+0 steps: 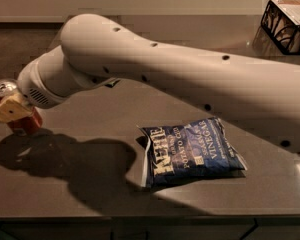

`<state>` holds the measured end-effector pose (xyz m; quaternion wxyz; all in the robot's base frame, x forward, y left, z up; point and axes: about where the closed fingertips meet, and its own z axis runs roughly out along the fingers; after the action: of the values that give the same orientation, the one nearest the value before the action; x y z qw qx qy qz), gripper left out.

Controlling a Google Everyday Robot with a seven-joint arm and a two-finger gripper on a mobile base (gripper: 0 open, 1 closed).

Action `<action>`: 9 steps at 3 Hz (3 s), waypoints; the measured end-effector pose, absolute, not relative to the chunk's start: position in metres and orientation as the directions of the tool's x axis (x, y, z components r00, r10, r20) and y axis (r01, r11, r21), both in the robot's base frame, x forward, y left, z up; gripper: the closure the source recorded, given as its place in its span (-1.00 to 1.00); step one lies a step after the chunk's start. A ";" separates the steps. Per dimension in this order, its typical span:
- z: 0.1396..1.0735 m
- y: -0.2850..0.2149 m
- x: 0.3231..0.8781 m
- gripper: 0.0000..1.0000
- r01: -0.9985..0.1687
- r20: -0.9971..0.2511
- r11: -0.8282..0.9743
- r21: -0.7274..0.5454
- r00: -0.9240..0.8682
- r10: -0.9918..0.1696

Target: Move coke can near green jalapeno chip bag

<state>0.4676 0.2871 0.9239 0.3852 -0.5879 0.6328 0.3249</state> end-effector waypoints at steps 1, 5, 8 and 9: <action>0.947 0.247 0.486 1.00 -0.980 -0.871 0.183 -0.078 -0.022 -0.490; 0.949 0.098 0.590 1.00 -0.902 -0.857 0.427 -0.068 -0.166 -0.487; 0.920 0.056 0.638 0.25 -0.865 -0.859 0.500 -0.051 -0.217 -0.464; 0.910 0.055 0.647 -0.20 -0.864 -0.862 0.503 -0.038 -0.226 -0.454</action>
Offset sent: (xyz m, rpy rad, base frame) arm 0.0792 -0.1493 0.0578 0.0060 -0.0932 -0.2823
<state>0.6470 0.0555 0.9100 0.4391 -0.4407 0.7473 0.2335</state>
